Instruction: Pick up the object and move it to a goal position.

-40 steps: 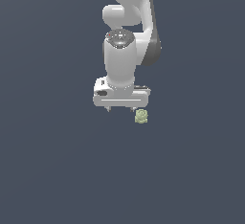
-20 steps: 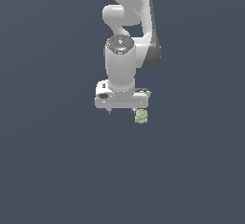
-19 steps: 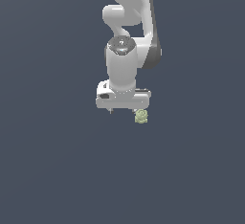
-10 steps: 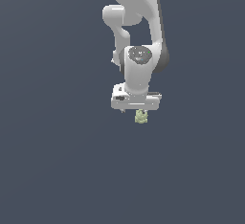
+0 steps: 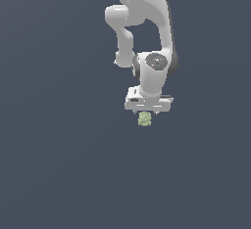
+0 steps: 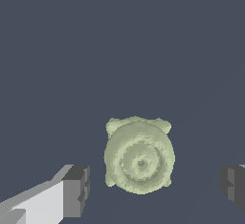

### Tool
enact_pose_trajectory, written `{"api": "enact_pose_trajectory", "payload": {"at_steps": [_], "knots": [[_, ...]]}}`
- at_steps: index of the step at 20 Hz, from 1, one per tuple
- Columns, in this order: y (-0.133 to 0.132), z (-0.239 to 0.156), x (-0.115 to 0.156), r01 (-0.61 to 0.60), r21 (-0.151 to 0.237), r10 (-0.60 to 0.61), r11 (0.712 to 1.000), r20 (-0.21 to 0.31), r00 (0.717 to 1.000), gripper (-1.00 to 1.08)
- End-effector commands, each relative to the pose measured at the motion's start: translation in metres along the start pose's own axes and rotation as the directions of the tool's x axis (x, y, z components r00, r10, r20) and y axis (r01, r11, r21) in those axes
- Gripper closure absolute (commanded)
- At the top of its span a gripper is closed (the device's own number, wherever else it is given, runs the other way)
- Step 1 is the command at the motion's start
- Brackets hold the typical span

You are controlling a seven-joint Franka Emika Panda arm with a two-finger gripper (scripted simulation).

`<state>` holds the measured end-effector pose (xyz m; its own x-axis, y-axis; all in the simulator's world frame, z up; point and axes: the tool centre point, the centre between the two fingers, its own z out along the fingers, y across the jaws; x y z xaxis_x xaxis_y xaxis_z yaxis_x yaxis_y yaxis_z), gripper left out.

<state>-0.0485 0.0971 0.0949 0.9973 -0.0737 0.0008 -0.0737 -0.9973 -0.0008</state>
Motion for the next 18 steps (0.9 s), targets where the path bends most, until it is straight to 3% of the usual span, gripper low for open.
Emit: {"api": "enact_pose_trajectory", "payload": {"at_steps": [1,8,18], "knots": [[-0.004,0.003,-0.004,-0.005,-0.001,0.005,1.0,0.001,1.0,-0.92],[-0.004,0.009,-0.004,-0.003,-0.001,0.003,1.0,0.001,1.0,-0.92],[-0.004,0.05,-0.005,-0.005,-0.001,0.005,1.0,0.001,1.0,-0.92]]}}
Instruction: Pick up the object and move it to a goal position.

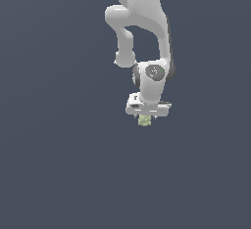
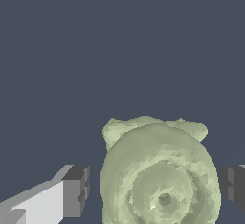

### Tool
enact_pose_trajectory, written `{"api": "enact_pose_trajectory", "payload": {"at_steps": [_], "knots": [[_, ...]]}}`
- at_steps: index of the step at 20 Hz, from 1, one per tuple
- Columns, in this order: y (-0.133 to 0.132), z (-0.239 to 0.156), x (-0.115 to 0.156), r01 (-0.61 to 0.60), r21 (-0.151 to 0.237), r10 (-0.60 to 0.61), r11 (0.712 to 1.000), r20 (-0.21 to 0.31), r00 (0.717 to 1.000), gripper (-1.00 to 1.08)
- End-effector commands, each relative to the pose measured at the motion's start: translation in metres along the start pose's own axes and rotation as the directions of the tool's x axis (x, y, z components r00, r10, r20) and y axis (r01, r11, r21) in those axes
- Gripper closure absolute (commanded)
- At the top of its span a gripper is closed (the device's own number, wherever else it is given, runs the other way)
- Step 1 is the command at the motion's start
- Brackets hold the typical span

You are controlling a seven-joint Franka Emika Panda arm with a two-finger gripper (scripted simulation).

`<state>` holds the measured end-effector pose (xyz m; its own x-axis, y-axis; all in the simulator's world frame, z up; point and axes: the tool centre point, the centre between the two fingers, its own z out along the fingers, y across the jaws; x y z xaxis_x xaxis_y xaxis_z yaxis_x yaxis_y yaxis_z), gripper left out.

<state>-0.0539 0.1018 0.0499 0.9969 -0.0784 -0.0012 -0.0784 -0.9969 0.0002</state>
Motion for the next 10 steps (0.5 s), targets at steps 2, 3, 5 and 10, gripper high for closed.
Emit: {"api": "enact_pose_trajectory", "payload": {"at_steps": [2,3,5,10], "knots": [[-0.0002,0.0081,0.0007,-0.001,0.0,0.001,1.0,-0.001,1.0,-0.92],[-0.0002,0.0089,0.0009,-0.001,0.0,0.001,1.0,-0.001,1.0,-0.92],[-0.0003,0.0091,0.0009,-0.001,0.0,0.001,1.0,-0.001,1.0,1.08],[-0.0003,0.0091,0.0009,-0.001,0.0,0.001,1.0,-0.001,1.0,1.08]]}}
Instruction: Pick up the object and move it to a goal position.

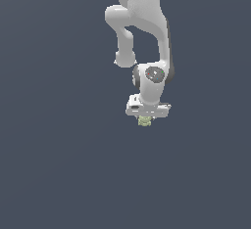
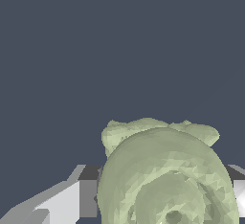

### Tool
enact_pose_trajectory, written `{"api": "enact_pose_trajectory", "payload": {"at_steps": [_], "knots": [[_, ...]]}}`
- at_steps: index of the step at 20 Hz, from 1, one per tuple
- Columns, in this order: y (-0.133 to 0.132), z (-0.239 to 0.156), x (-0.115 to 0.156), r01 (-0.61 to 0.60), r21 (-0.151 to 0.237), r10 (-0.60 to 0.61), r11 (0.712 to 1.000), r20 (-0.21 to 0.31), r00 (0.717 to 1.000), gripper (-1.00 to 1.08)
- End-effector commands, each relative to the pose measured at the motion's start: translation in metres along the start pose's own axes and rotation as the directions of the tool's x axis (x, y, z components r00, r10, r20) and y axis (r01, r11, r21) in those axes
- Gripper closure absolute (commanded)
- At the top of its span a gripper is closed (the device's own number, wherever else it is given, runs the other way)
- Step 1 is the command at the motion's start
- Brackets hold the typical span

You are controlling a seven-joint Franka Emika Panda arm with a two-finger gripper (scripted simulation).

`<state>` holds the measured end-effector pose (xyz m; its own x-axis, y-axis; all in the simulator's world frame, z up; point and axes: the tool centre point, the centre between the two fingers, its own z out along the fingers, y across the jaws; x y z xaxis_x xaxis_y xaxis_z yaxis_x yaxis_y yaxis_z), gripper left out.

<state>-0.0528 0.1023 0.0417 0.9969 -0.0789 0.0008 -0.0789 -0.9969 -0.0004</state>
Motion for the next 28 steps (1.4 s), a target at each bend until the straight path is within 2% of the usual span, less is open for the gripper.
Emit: {"api": "enact_pose_trajectory", "payload": {"at_steps": [1,9,15,21,28], "knots": [[0.0,0.001,0.0,0.0,0.0,0.0,1.0,0.001,1.0,1.08],[0.0,-0.004,0.0,0.0,0.0,0.0,1.0,0.0,1.0,1.08],[0.001,-0.026,-0.001,0.0,0.0,0.0,1.0,0.0,1.0,1.08],[0.002,-0.07,-0.003,0.0,0.0,0.0,1.0,0.0,1.0,1.08],[0.003,-0.142,-0.006,0.0,0.0,0.0,1.0,0.0,1.0,1.08]]}}
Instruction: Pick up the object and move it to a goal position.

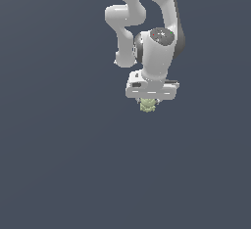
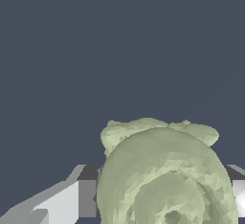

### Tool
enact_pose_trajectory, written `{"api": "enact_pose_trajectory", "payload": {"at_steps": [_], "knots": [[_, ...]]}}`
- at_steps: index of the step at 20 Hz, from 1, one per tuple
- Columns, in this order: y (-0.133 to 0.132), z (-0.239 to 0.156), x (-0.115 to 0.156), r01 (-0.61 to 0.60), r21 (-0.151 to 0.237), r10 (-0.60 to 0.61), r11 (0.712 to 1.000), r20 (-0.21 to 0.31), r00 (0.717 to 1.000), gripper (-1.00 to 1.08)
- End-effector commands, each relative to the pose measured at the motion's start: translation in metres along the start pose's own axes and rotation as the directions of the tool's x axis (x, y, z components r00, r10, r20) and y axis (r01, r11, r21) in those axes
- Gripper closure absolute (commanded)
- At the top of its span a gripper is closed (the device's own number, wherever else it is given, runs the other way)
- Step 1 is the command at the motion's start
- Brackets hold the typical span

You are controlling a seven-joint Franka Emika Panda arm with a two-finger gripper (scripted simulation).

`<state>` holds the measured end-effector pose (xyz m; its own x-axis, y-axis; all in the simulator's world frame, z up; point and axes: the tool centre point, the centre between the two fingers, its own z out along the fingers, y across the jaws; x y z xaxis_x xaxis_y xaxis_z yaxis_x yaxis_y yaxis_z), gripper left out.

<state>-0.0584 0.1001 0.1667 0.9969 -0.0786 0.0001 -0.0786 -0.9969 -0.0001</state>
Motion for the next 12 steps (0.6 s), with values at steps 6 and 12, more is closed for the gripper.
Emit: {"api": "enact_pose_trajectory", "payload": {"at_steps": [6,12], "knots": [[0.001,-0.085,-0.003,0.0,0.0,0.0,1.0,0.0,1.0,1.08],[0.002,-0.146,-0.004,0.0,0.0,0.0,1.0,0.0,1.0,1.08]]}}
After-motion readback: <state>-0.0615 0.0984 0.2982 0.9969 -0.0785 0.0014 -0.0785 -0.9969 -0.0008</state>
